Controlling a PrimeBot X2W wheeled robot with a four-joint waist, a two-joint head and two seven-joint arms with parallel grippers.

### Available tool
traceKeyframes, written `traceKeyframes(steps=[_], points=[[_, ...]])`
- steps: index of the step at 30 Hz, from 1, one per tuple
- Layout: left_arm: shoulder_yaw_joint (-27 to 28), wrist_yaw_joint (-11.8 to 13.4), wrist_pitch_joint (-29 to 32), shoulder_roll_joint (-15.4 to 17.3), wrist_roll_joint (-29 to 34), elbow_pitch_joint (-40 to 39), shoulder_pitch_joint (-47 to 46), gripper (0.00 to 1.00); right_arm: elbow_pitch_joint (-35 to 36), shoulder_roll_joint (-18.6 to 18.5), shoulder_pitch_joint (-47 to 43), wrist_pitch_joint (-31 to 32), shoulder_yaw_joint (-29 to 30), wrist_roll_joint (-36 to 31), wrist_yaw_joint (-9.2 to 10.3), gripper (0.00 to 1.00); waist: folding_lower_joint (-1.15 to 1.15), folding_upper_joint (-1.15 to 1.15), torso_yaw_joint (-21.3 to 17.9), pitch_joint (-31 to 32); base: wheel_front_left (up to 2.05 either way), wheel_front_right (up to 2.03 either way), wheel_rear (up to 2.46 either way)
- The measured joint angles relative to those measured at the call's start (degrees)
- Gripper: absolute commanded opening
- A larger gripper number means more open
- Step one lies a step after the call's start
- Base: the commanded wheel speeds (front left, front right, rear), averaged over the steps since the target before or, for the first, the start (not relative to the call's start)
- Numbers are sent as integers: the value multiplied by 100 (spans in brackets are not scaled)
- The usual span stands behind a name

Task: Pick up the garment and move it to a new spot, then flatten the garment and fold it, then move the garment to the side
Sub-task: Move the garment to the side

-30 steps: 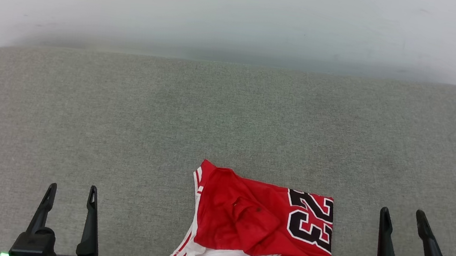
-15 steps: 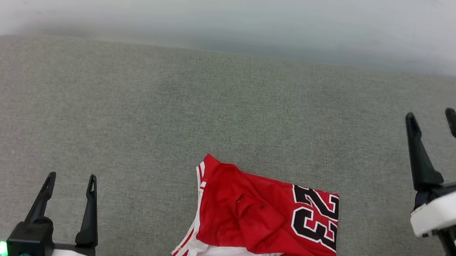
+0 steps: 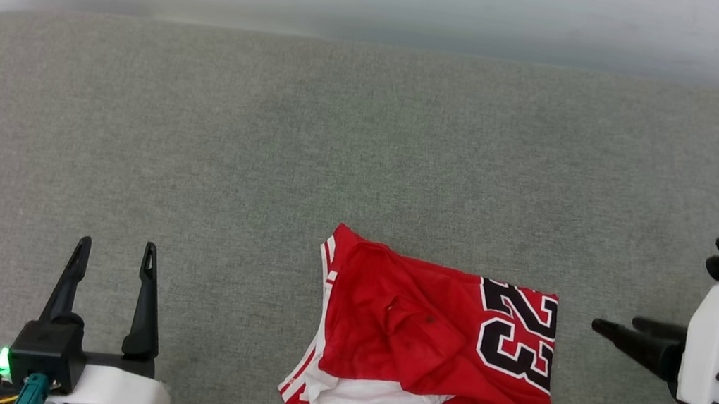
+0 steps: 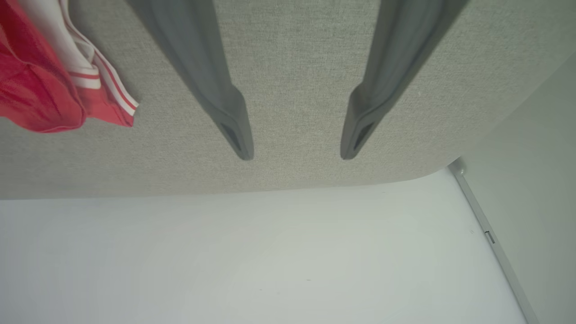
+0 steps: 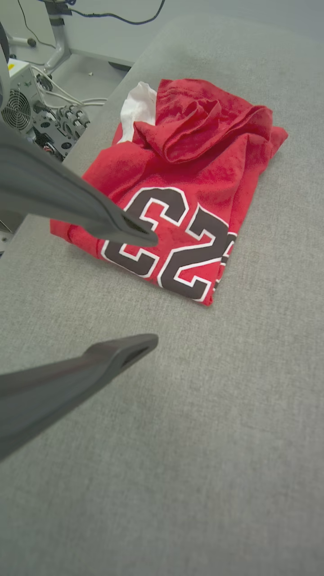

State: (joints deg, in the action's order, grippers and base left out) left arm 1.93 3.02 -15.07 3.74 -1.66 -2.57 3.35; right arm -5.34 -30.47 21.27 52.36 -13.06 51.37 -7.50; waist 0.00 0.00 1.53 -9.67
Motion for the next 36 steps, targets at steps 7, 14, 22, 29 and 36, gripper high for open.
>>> traceKeyframes(steps=[7, 14, 22, 29, 36], points=[[-37, -55, 0, -11, 16, -19, -291, 100, -555, 539, -238, 377, 357, 464, 1, 100, 0, 0, 126, -357, 0, 0, 0], [-123, -134, 0, -22, 49, 1, -576, 100, -868, 1016, -275, 102, 411, 568, -5, 100, 0, 0, 315, -732, 0, 0, 0], [-182, -153, 0, -27, 57, 46, -745, 100, -921, 1044, -216, 30, 126, 548, -16, 100, -1, 0, 520, -981, 0, 0, 0], [-204, -142, 0, -44, 57, 115, -746, 100, -909, 945, -209, -101, -133, 552, -7, 0, 0, 0, 562, -915, 0, 0, 0], [-191, -123, 0, -48, 59, 138, -678, 100, -477, 771, -170, -426, -491, 614, 0, 0, 1, 0, 518, -626, 0, 0, 0]])
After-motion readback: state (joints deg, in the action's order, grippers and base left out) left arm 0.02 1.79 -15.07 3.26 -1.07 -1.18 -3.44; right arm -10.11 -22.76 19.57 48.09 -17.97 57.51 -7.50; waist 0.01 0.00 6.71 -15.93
